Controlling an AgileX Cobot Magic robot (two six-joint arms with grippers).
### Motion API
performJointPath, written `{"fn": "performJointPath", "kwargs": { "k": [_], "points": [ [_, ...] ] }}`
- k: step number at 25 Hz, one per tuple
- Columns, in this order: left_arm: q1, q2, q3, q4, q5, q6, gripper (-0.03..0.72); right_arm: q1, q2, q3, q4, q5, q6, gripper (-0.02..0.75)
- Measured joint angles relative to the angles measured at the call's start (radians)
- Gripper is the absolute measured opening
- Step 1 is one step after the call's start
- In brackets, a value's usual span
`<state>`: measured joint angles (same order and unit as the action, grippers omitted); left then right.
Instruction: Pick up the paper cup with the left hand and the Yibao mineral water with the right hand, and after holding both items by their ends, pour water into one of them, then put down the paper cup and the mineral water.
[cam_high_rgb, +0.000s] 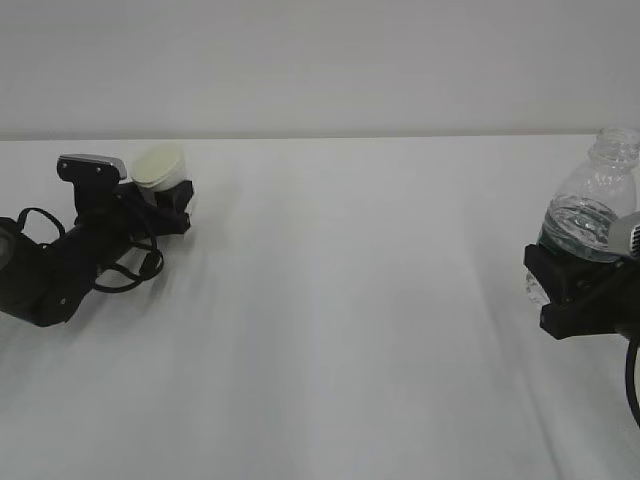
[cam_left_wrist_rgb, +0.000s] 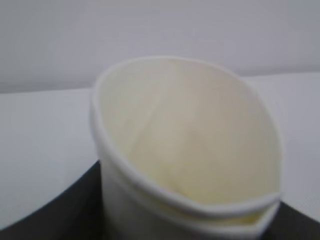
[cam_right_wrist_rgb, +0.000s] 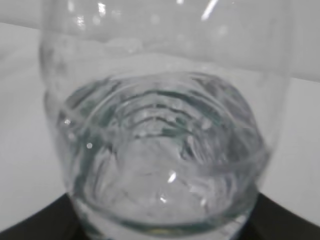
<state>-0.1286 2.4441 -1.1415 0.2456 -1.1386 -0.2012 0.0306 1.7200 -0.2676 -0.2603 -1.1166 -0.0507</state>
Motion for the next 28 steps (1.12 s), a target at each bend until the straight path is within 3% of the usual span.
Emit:
{"fn": "performJointPath", "kwargs": {
  "k": [17, 22, 28],
  "points": [
    [0.037, -0.271, 0.350, 0.193, -0.016, -0.004, 0.451, 0.000, 0.000, 0.000, 0.000, 0.000, 0.000, 0.405],
    [0.037, -0.327, 0.401, 0.237, -0.016, -0.029, 0.451, 0.000, 0.000, 0.000, 0.000, 0.000, 0.000, 0.405],
    [0.037, -0.329, 0.407, 0.364, -0.015, -0.098, 0.451, 0.000, 0.000, 0.000, 0.000, 0.000, 0.000, 0.405]
  ]
}}
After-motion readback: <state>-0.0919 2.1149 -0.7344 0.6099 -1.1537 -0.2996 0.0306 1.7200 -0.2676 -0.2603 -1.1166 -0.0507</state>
